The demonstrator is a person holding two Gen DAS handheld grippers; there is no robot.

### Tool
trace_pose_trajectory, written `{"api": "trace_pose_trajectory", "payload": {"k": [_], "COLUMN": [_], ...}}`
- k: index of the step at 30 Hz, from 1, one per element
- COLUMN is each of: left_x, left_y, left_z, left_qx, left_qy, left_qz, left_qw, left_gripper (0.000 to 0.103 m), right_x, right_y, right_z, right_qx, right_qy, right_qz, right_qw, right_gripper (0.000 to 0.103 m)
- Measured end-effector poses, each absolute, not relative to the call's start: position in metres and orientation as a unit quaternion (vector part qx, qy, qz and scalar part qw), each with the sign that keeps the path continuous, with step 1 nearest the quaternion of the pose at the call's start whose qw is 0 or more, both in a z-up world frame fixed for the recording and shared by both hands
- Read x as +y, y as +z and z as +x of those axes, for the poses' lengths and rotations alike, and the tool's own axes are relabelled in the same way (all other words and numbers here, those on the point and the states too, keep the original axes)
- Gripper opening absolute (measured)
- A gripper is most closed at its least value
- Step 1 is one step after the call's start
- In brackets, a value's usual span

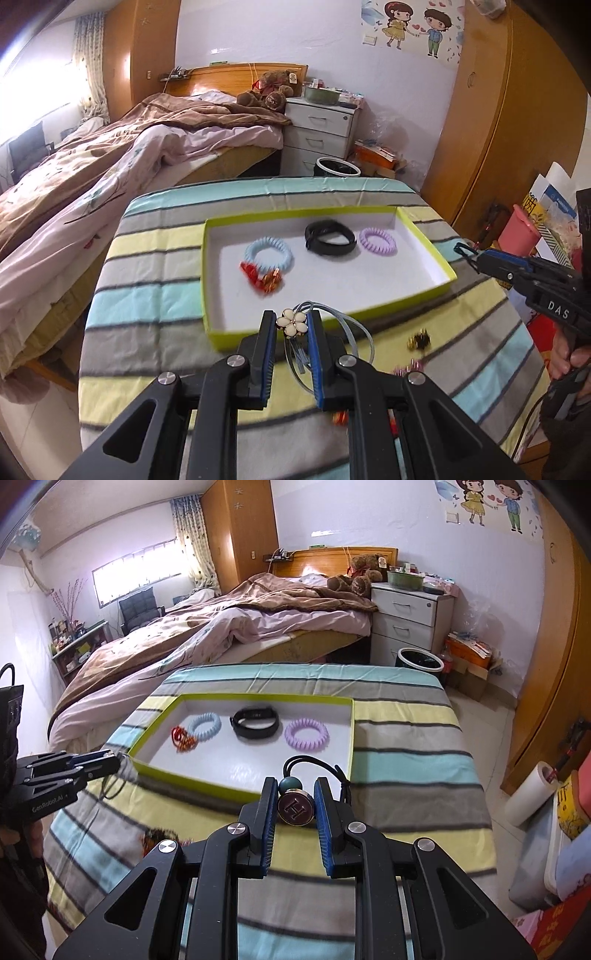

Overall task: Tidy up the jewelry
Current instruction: 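Carry the flower clip hair tie and coin pendant hair tie into the box and release both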

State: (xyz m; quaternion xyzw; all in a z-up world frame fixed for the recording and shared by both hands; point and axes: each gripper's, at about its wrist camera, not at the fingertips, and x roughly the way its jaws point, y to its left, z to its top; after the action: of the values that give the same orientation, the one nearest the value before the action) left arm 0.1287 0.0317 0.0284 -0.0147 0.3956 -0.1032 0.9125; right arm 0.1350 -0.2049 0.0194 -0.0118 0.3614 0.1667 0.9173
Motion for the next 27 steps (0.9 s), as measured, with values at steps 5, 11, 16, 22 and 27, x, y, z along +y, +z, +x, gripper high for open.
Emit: {"api": "trace_pose_trajectory", "payload": {"k": [5, 11, 16, 22, 27], "left_x": [0.022, 0.014, 0.007, 0.002, 0.003], "left_y": [0.027, 0.013, -0.004, -0.018, -0.025], "left_z": [0.157, 0.189, 0.208, 0.221, 0.225], "left_qx": [0.398, 0.413, 0.428, 0.444, 0.449], "left_qy": [-0.118, -0.128, -0.130, -0.127, -0.121], "left_qz": [-0.021, -0.027, -0.025, -0.020, -0.018], "left_qw": [0.910, 0.901, 0.894, 0.887, 0.885], "left_gripper": [0.017, 0.017, 0.017, 0.017, 0.017], "right_x": [-0.196, -0.186, -0.178, -0.173, -0.173], "right_y": [0.017, 0.005, -0.009, -0.030, -0.041], "right_z": [0.161, 0.191, 0.207, 0.221, 0.225], "right_qx": [0.368, 0.385, 0.399, 0.425, 0.437], "right_qy": [0.169, 0.169, 0.171, 0.179, 0.182], "right_qz": [-0.012, -0.021, -0.032, -0.039, -0.043], "right_qw": [0.914, 0.907, 0.900, 0.886, 0.880], "right_gripper": [0.021, 0.021, 0.021, 0.021, 0.021]}}
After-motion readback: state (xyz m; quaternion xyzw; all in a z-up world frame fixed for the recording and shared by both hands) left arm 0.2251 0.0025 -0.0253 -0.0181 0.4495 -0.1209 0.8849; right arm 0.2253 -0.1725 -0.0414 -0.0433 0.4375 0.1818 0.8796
